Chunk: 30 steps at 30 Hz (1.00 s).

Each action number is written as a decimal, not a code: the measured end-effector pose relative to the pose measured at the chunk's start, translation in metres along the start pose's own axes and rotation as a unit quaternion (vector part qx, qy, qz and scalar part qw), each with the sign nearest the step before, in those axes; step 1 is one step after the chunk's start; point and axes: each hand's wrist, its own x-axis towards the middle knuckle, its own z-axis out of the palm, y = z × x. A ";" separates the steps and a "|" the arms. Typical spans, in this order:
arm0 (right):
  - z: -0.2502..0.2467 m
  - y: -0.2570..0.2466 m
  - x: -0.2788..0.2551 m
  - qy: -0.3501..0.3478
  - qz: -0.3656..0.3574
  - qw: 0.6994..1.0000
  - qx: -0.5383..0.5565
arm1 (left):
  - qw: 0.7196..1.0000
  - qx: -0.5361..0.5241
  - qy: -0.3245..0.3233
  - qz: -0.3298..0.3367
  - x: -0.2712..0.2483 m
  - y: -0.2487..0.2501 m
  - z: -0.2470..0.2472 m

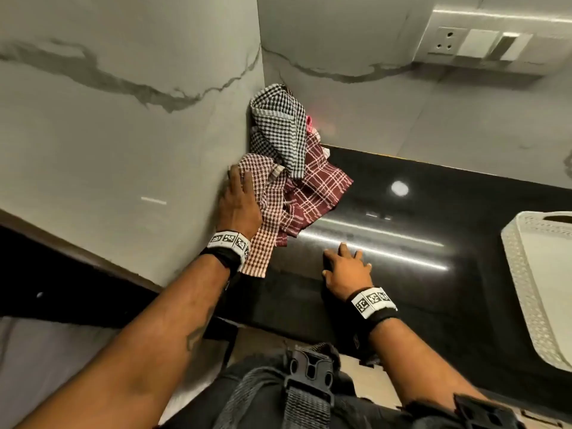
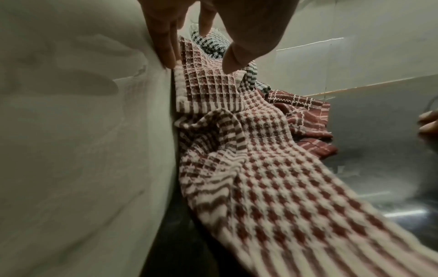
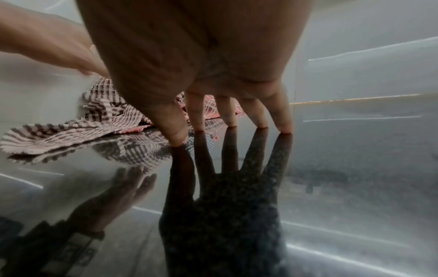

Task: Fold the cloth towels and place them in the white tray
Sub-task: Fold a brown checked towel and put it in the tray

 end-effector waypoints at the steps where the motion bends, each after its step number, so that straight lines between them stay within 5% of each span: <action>1: -0.002 0.000 0.000 -0.013 0.000 1.000 -0.002 | 1.000 0.004 -0.012 -0.006 0.004 0.001 -0.001; 7: -0.007 0.008 0.005 -0.022 0.001 0.999 -0.033 | 0.996 0.047 -0.067 -0.025 0.011 0.006 -0.002; 13: -0.006 0.010 0.008 -0.017 -0.008 0.999 -0.038 | 0.995 0.046 -0.010 0.093 0.003 0.007 -0.018; 18: -0.013 0.024 -0.007 -0.028 -0.060 0.997 -0.033 | 0.943 -0.025 0.071 0.323 -0.031 0.038 -0.039; 22: -0.028 0.060 -0.043 -0.003 -0.062 0.987 0.150 | 0.864 -0.031 -0.020 0.502 -0.103 0.084 -0.022; 24: -0.028 0.079 -0.069 -0.004 -0.058 0.982 0.179 | 0.855 -0.011 -0.057 0.515 -0.136 0.101 -0.010; 30: 0.001 0.105 -0.151 -0.037 -0.095 0.961 0.256 | 0.893 -0.081 -0.165 0.410 -0.184 0.141 -0.008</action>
